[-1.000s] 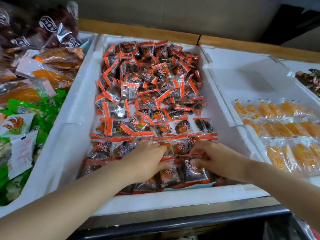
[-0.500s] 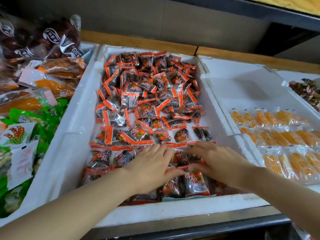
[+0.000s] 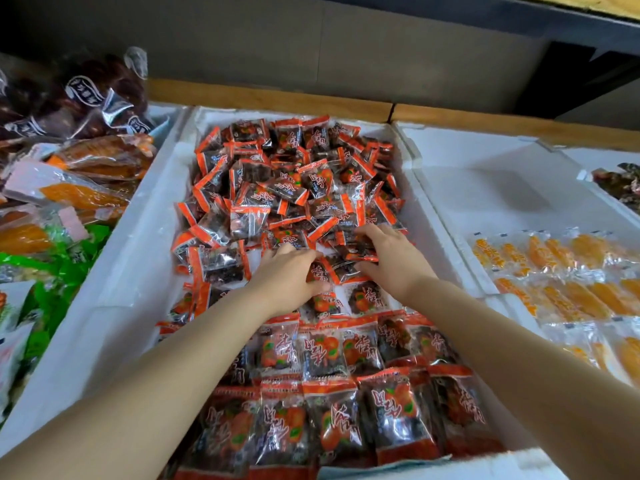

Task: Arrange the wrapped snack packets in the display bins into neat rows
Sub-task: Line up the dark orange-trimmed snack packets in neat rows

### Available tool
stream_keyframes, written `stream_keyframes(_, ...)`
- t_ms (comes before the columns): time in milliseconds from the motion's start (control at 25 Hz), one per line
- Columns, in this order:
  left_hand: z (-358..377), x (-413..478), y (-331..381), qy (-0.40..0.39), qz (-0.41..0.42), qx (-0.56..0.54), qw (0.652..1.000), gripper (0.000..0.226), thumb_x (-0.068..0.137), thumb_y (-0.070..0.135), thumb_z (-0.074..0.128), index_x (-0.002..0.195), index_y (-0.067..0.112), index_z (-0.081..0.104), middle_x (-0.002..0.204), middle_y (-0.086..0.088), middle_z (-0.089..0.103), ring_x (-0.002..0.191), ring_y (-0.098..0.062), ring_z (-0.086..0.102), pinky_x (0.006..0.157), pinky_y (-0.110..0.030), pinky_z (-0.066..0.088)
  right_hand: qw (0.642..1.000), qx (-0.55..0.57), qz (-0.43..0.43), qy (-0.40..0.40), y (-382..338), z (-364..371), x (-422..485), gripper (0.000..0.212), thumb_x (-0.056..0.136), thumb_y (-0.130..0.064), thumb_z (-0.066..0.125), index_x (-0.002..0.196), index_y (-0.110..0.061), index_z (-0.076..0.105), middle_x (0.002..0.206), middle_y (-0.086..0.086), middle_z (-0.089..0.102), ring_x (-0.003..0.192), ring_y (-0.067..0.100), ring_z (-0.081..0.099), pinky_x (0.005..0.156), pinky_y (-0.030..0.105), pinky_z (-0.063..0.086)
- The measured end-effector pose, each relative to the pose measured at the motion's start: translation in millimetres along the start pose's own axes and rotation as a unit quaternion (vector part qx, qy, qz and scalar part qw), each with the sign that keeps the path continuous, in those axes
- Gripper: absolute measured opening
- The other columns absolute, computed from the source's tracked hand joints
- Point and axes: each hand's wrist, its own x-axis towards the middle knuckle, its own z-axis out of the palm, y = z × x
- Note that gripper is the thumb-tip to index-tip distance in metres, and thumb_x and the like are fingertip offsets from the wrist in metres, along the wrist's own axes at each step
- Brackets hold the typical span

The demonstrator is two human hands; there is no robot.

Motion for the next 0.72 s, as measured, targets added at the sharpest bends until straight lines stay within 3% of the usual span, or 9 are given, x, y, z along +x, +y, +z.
stream_keyframes(120, -1, 11, -5, -0.001, -0.010, 0.007, 1.000, 0.069, 0.089, 0.043, 0.059, 0.147, 0.020, 0.030, 0.146, -0.003, 0.040, 0.129, -0.024, 0.029, 0.103, -0.037, 0.026, 1.000, -0.004, -0.001, 0.005, 5, 2, 9, 0.056, 0.087, -0.027, 0.065, 0.137, -0.024, 0.039, 0.131, 0.001, 0.050, 0.121, 0.025, 0.043, 0.096, 0.039, 0.043)
stream_keyframes(240, -1, 19, -5, -0.010, -0.048, 0.043, 0.998, 0.075, 0.081, 0.047, 0.067, 0.143, 0.017, 0.038, 0.138, -0.007, 0.044, 0.126, -0.027, 0.029, 0.099, -0.036, 0.028, 0.997, 0.006, -0.014, -0.082, 10, -3, 14, 0.069, 0.085, -0.034, 0.067, 0.144, -0.025, 0.033, 0.136, 0.004, 0.050, 0.125, 0.027, 0.040, 0.103, 0.038, 0.035)
stream_keyframes(360, -6, 20, -8, -0.015, -0.086, 0.041, 0.995, 0.073, 0.074, 0.048, 0.074, 0.136, 0.020, 0.047, 0.131, -0.009, 0.045, 0.124, -0.028, 0.031, 0.097, -0.036, 0.031, 0.986, 0.069, -0.012, -0.154, 10, -3, 11, 0.069, 0.084, -0.044, 0.064, 0.143, -0.024, 0.034, 0.122, 0.005, 0.060, 0.106, 0.022, 0.058, 0.089, 0.030, 0.045)
stream_keyframes(480, -10, 14, -11, -0.008, -0.106, -0.046, 0.993, 0.070, 0.072, 0.037, 0.080, 0.130, 0.018, 0.046, 0.134, -0.008, 0.045, 0.120, -0.025, 0.040, 0.092, -0.035, 0.037, 0.982, 0.143, 0.016, -0.121, 10, -1, 8, 0.059, 0.082, -0.045, 0.065, 0.133, -0.024, 0.045, 0.115, 0.002, 0.064, 0.097, 0.018, 0.062, 0.085, 0.031, 0.048)
stream_keyframes(560, -13, 9, -12, 0.025, -0.110, -0.104, 0.988, 0.068, 0.072, 0.029, 0.082, 0.127, 0.018, 0.044, 0.134, -0.006, 0.047, 0.103, -0.018, 0.048, 0.080, -0.028, 0.041, 0.984, 0.147, 0.036, -0.098, 9, -1, 8, 0.049, 0.081, -0.043, 0.068, 0.122, -0.022, 0.052, 0.102, 0.001, 0.065, 0.090, 0.019, 0.061, 0.078, 0.031, 0.049)
stream_keyframes(640, -18, 3, -12, 0.097, -0.122, -0.151, 0.976, 0.064, 0.074, 0.020, 0.081, 0.128, 0.016, 0.045, 0.129, -0.006, 0.051, 0.092, -0.015, 0.048, 0.074, -0.026, 0.040, 0.988, 0.132, 0.045, -0.073, 6, -4, 6, 0.036, 0.083, -0.041, 0.067, 0.108, -0.019, 0.054, 0.091, 0.002, 0.063, 0.080, 0.021, 0.059, 0.066, 0.030, 0.046)
stream_keyframes(720, -24, -1, -14, 0.184, -0.117, -0.172, 0.961, 0.050, 0.076, 0.013, 0.079, 0.120, 0.013, 0.057, 0.111, -0.002, 0.058, 0.091, -0.014, 0.050, 0.075, -0.020, 0.038, 0.989, 0.134, 0.055, -0.038, 2, -9, 4, 0.030, 0.088, -0.041, 0.061, 0.101, -0.014, 0.055, 0.087, 0.004, 0.065, 0.077, 0.023, 0.060, 0.064, 0.032, 0.045)
